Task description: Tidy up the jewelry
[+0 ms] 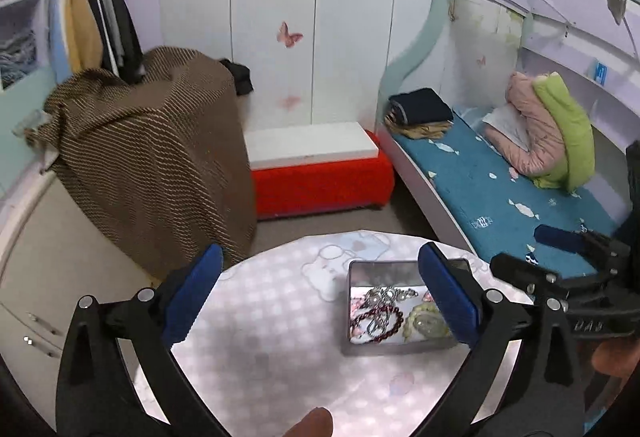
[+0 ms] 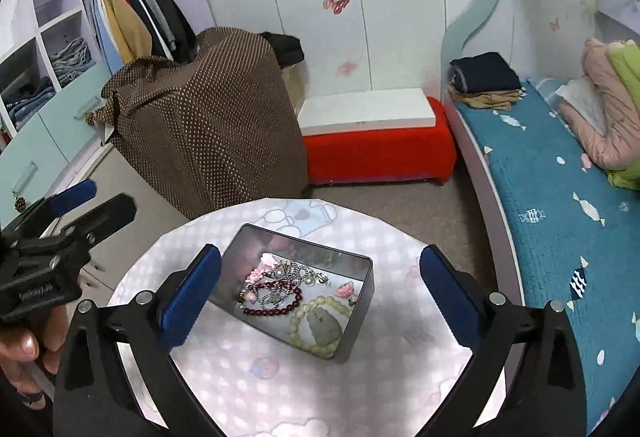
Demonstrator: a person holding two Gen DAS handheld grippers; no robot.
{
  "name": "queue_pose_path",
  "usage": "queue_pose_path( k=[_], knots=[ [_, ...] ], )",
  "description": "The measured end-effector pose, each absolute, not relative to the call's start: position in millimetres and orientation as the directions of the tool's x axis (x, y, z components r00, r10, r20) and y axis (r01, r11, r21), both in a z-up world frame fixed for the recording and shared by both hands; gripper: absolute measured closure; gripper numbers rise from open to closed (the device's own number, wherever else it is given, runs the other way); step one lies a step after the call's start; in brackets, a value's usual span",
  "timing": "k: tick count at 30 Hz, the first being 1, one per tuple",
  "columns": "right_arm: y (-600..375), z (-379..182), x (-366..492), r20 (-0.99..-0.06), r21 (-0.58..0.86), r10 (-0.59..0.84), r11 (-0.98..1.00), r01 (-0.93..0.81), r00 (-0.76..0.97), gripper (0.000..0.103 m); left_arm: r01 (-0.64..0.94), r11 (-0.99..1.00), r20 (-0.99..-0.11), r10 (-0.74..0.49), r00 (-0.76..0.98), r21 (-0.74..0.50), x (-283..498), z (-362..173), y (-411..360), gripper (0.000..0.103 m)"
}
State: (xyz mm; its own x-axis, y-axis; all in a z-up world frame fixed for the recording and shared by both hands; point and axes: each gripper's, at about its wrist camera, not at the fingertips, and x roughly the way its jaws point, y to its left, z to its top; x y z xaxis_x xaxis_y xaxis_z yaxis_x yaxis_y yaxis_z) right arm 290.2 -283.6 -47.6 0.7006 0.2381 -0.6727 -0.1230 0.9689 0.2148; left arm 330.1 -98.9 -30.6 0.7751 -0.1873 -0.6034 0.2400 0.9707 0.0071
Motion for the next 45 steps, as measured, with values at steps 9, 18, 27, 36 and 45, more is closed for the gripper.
queue_pose_path(
  k=[9,18,27,36,45],
  knots=[
    [-264,-1,218,-0.567,0.184,0.212,0.974,-0.129,0.796,0.007,0.206,0.978,-0.483,-0.167,0.860,0.029,231,11,-75,0.005],
    [-240,32,112,-0.458,0.118,0.165,0.985,-0.125,0.873,0.007,0.156,0.988,-0.337,-0.141,0.931,0.018,115,45,-46,0.005],
    [-218,39,32,-0.396,0.083,0.143,0.989,-0.120,0.907,0.007,0.086,0.996,-0.250,-0.077,0.965,0.022,13,56,-16,0.005],
    [-202,31,-13,-0.361,0.059,0.134,0.991,-0.121,0.923,0.007,0.057,0.998,-0.261,-0.057,0.964,-0.005,-35,44,5,0.005],
    [-195,22,-21,-0.372,0.065,0.147,0.989,-0.132,0.917,0.007,0.044,0.999,-0.294,-0.049,0.955,-0.022,-35,28,10,0.005]
  ],
)
